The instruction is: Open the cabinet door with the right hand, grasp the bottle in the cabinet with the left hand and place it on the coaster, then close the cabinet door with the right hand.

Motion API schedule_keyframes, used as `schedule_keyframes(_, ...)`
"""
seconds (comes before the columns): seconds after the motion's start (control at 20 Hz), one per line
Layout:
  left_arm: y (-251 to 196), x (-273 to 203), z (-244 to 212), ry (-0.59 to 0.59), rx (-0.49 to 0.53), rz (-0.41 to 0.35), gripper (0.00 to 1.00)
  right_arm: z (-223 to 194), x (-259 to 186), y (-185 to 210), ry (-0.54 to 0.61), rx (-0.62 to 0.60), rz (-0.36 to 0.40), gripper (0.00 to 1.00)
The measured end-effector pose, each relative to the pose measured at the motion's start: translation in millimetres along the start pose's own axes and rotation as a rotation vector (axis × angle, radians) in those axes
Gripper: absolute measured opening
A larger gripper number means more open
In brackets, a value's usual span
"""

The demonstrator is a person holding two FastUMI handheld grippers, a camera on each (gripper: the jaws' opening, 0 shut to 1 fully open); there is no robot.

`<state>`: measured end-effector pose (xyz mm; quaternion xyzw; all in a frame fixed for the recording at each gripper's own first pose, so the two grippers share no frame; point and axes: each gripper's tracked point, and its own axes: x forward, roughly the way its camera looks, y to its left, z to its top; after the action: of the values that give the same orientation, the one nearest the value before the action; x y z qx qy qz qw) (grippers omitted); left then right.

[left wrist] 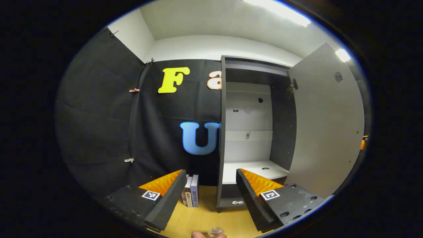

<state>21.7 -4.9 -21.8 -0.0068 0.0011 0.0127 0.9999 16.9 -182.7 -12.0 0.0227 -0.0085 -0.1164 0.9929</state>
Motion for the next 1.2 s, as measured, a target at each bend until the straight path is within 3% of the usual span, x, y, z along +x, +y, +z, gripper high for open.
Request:
schedule_keyframes(0.55, -10.2, -8.2, -4.4, -0.003, -0.028, -0.061, 0.94, -4.1, -17.8, 60.8, -0.003, 0.02, 0.07, 0.96)
schedule_keyframes(1.2, 11.1, -22.4, -2.3, -0.004, -0.016, -0.039, 0.92, -14.3, -14.1, 178.3, 0.038, 0.075, 0.285, 0.96)
